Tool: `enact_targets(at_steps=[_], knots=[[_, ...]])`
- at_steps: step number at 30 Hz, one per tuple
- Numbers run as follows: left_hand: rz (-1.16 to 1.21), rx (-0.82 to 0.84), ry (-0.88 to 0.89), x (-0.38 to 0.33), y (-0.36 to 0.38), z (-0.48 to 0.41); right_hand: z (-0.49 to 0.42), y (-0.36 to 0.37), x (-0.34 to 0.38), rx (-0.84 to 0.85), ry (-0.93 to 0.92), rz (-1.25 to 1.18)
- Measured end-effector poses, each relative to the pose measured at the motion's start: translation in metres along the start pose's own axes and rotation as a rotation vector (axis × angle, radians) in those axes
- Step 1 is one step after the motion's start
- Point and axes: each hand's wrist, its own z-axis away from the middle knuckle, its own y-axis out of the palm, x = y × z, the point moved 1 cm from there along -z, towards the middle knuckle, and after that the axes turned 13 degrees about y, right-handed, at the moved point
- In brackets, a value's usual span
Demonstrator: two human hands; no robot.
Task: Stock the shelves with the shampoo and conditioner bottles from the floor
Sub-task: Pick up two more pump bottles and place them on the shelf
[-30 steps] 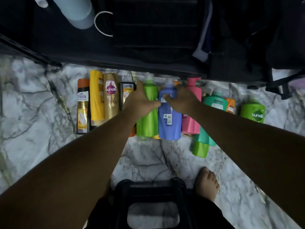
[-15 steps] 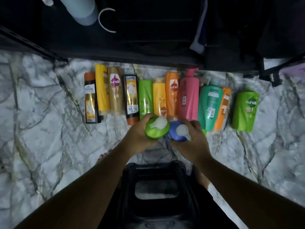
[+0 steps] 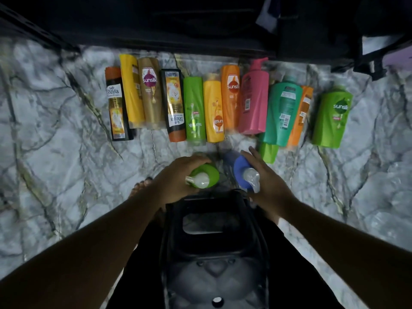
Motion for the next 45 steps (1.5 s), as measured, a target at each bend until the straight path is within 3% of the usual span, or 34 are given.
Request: enact_targets(at_steps=[6,10,12,14,21,29,37,41,45], knots=[[-0.029,0.131,-0.034,-0.002,-0.015,-0.007,-0.032,-0.041,0.008,0.121,-0.317,0.394],[-0.015,0.14,-0.045,-0.001,-0.016,-0.009,-0.035,-0.038,0.019,-0.092,-0.311,0.531],[0.002,0.135,-0.055,-0.001,-0.013,-0.008,-0.031,-0.025,0.023,-0.235,-0.243,0.485],[0.017,0.118,-0.073,0.0,-0.012,-0.007,-0.029,-0.012,0.027,-0.276,-0.154,0.389],[0.044,0.089,-0.092,0.003,-0.01,-0.005,-0.03,0.009,0.019,-0.191,-0.113,0.246],[0.121,-0.111,-0.133,0.003,-0.007,0.006,-0.036,0.007,0.018,-0.112,-0.205,0.205],[0.131,-0.057,-0.151,0.003,-0.014,0.0,-0.045,0.004,0.021,-0.077,-0.238,0.239],[0.12,-0.028,-0.14,-0.019,-0.029,0.001,-0.023,-0.015,0.031,-0.065,-0.235,0.217],[0.211,-0.076,-0.106,-0.085,-0.064,0.021,0.036,-0.055,0.055,-0.07,-0.182,-0.003]])
